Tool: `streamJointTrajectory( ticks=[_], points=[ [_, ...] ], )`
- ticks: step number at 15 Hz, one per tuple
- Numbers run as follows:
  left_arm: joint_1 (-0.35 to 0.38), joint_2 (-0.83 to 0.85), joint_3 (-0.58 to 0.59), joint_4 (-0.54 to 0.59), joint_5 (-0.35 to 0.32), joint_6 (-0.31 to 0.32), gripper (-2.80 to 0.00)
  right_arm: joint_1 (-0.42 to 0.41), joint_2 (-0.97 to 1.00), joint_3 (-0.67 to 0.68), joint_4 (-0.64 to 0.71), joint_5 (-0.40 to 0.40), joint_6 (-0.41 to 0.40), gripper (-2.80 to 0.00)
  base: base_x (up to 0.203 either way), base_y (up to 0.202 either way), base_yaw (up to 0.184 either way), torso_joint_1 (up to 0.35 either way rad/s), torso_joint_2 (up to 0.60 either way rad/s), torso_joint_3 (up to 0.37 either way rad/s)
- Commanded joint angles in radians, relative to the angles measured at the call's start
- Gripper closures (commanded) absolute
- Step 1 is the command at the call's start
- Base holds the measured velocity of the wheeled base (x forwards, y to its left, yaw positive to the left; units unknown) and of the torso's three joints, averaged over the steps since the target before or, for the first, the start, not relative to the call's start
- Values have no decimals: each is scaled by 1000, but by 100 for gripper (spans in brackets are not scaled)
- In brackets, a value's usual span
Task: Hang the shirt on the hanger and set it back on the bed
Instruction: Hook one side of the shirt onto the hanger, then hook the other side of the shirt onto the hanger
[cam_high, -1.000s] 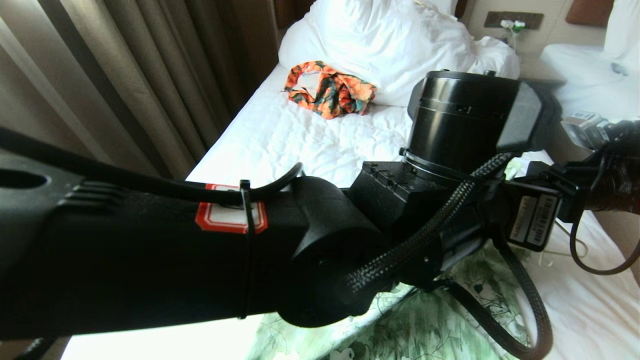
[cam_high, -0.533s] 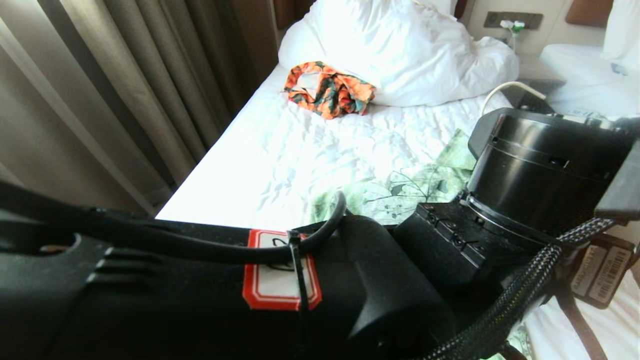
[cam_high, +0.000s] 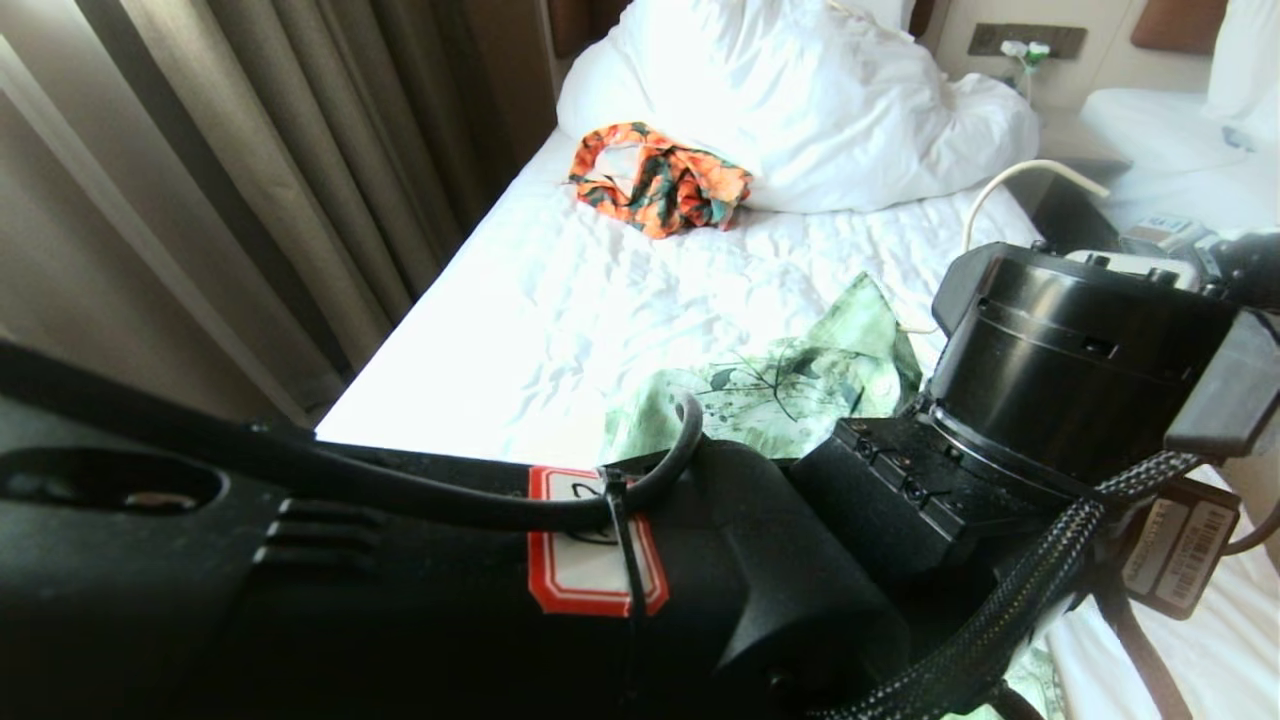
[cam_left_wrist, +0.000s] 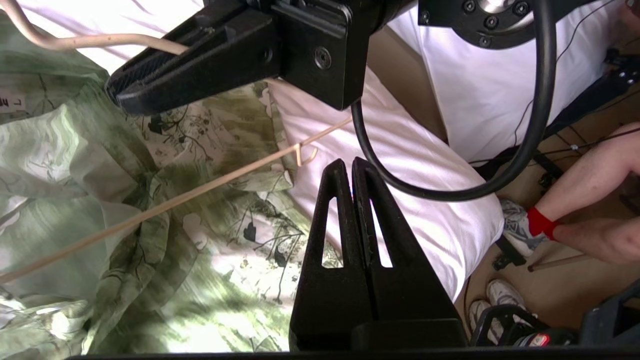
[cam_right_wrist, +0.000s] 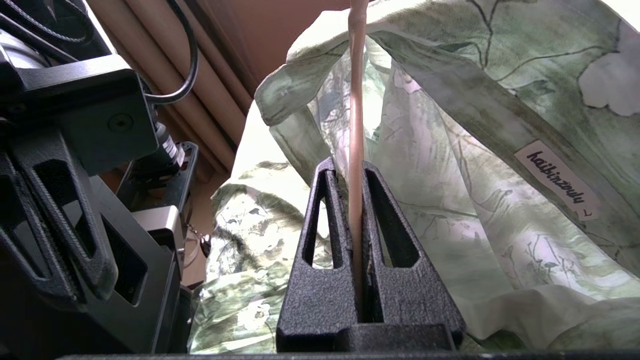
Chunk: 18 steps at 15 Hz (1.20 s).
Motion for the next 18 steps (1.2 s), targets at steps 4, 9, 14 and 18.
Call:
streamJointTrajectory(
  ticks=[4, 9, 14, 18],
  points=[
    [-3, -81, 114, -7, 23, -4, 0, 0, 9, -3, -2, 8, -1, 0, 0, 0, 0, 0, 0, 0],
    [5, -166, 298, -65, 118, -2, -280, 0, 14, -8, -3, 8, -2, 0, 0, 0, 0, 0, 0, 0],
    [106, -153, 296, -94, 126, 46, -280, 0, 12, -9, -3, 8, -2, 0, 0, 0, 0, 0, 0, 0],
    [163, -117, 295, -187, 126, 120, -280, 0, 23, -14, -3, 8, -2, 0, 0, 0, 0, 0, 0, 0]
  ],
)
